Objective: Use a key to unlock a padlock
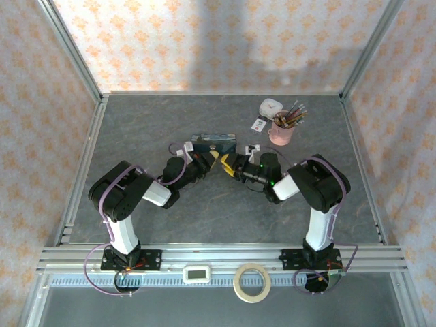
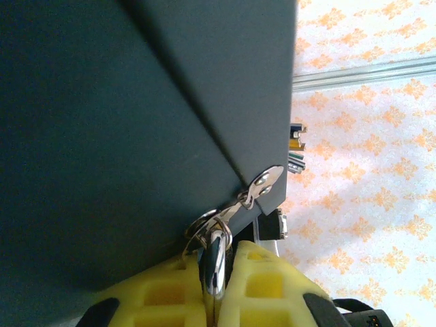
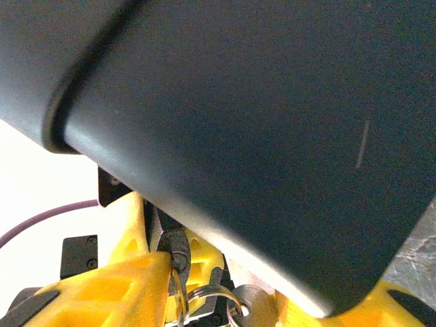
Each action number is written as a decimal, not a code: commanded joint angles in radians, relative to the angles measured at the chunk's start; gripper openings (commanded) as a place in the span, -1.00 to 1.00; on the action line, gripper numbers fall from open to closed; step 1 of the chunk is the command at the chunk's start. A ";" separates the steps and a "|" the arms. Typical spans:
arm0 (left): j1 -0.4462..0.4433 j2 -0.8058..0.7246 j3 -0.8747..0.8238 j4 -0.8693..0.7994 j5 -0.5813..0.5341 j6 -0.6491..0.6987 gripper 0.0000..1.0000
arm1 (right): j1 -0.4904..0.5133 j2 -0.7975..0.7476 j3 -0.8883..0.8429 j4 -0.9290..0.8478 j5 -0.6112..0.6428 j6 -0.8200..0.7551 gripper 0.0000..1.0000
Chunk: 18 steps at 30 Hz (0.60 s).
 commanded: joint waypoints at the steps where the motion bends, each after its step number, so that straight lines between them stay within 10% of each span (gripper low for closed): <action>1: -0.030 -0.034 -0.007 -0.001 0.063 0.007 -1.00 | 0.001 -0.055 -0.017 0.070 0.057 -0.033 -0.10; 12: -0.031 -0.064 0.011 -0.136 0.016 0.052 -1.00 | 0.001 -0.224 -0.107 -0.175 0.154 -0.178 0.09; 18: -0.043 -0.059 0.025 -0.148 0.014 0.054 -1.00 | 0.011 -0.231 -0.104 -0.145 0.124 -0.176 -0.21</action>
